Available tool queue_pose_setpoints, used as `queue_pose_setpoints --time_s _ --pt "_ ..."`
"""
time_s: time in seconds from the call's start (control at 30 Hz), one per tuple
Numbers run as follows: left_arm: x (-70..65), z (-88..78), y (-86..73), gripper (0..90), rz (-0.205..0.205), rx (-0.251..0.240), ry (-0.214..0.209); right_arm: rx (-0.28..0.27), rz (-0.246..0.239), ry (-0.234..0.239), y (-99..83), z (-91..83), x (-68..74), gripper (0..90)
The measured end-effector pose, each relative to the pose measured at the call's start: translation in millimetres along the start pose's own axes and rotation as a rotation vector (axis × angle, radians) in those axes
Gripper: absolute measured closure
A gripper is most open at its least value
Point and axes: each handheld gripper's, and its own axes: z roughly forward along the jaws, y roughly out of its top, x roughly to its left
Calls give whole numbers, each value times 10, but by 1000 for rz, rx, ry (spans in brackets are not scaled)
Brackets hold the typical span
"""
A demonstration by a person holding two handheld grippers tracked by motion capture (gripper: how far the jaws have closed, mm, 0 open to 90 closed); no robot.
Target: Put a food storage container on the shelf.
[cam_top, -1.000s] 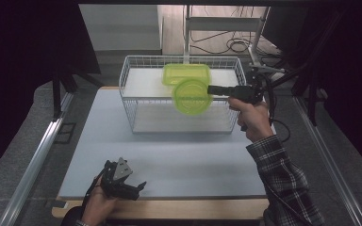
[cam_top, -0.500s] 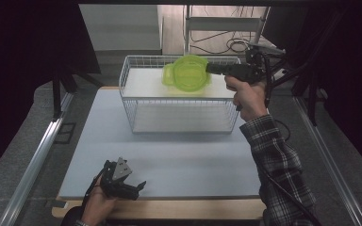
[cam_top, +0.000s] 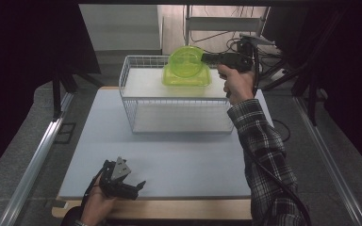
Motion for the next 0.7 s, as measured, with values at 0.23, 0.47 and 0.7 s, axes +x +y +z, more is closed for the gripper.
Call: queue_pose_setpoints --time_s 0.23,0.47,0.7 --pt "0 1 -1 0 3 3 -1 -3 15 -9 36 53 -39 823" --pt "-16 17 -1 0 5 9 0 -5 -30 -116 54 85 0 773" --pt "-14 17 -3 0 7 10 0 8 -60 -179 56 148 -11 715"
